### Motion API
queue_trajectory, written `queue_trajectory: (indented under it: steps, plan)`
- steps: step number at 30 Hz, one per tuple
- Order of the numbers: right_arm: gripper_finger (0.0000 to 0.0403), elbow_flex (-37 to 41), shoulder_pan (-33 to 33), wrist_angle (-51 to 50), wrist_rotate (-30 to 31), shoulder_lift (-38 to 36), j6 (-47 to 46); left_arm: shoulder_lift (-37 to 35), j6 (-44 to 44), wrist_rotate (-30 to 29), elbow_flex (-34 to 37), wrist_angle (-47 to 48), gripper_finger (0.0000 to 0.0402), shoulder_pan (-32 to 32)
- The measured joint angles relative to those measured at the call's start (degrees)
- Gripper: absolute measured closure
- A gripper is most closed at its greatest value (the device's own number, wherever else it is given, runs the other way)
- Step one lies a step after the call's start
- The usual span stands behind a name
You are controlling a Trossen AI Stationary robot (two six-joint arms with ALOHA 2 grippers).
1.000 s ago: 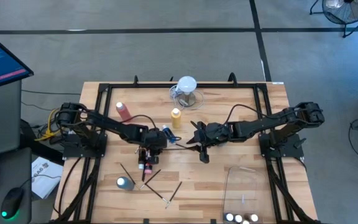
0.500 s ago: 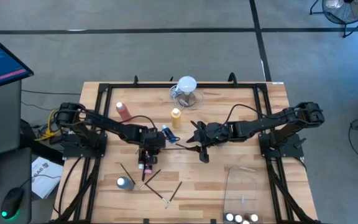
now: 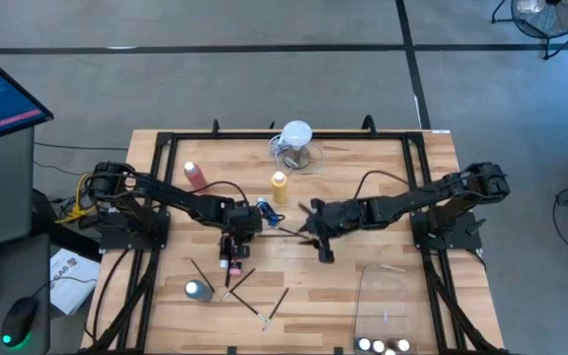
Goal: Pick & Place Paint Supplies
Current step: Put the top black gold paintbrush into the blue cup
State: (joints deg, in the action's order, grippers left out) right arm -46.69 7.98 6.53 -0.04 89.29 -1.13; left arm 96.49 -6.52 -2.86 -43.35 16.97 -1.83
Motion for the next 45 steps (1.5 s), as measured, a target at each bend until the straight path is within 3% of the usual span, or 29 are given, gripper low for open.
queue_trajectory:
  steps: [8,17,35,45]
  plan:
    - [0.0228,-8.6,0.1,-1.3,0.0,11.4,0.8,0.0,-0.1,-0.1,0.0,0.0,0.0397,-0.1]
    - [0.0215,-21.1,-0.7,-20.3,0.0,18.9,1.5,0.0,0.1,-1.1,0.2,-0.6,0.04,-1.9]
    - [0.0248,-21.3,-1.5,-21.3,-1.3,18.8,1.1,-8.1,-0.2,0.3,0.5,-2.0,0.0401,-3.9]
    - [0.0249,-21.3,-1.8,-21.3,-0.8,18.9,1.1,-8.2,-1.1,1.2,0.3,-2.4,0.0401,-4.6]
